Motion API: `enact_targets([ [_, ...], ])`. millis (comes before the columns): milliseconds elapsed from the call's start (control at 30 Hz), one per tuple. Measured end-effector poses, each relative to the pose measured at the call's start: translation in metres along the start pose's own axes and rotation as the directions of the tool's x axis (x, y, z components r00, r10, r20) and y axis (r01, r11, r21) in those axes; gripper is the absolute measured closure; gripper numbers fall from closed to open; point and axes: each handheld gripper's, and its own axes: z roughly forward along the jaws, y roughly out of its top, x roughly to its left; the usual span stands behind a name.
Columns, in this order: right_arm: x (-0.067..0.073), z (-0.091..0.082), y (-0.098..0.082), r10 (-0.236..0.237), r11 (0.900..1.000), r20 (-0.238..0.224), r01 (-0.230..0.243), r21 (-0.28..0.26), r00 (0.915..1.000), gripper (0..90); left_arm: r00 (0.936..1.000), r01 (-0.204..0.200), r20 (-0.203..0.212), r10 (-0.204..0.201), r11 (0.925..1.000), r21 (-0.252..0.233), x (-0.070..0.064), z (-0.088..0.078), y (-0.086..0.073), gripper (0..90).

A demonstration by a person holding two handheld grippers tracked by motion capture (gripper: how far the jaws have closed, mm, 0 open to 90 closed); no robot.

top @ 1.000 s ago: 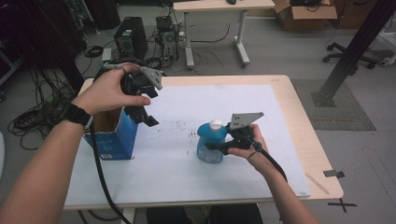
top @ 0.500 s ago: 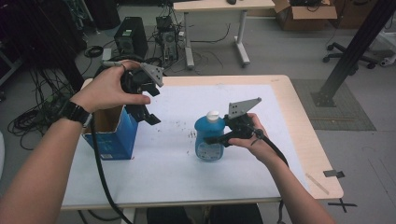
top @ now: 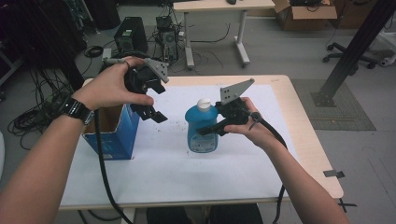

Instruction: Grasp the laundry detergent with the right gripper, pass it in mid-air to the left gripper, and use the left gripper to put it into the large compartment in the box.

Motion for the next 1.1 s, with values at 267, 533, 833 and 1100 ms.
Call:
enact_targets([
  [267,0.002,0.015,0.017,-0.039,0.999,-0.043,0.039,0.021,0.9984,43.0,0.999,-0.025,0.037,0.025,0.9996,-0.014,-0.008,0.002,0.016,4.4],
  [533,0.004,0.027,0.025,-0.058,0.998,-0.063,0.06,0.037,0.9963,43.0,0.9976,-0.047,0.051,0.046,0.9989,0.009,-0.013,0.012,0.026,4.6],
  [833,0.006,0.035,0.03,-0.069,0.997,-0.072,0.072,0.042,0.995,43.1,0.9967,-0.063,0.053,0.061,0.9974,0.035,-0.018,0.027,0.035,4.6],
  [1100,0.007,0.038,0.031,-0.073,0.996,-0.074,0.077,0.046,0.9946,43.1,0.9967,-0.068,0.048,0.065,0.996,0.057,-0.02,0.033,0.037,8.6],
])
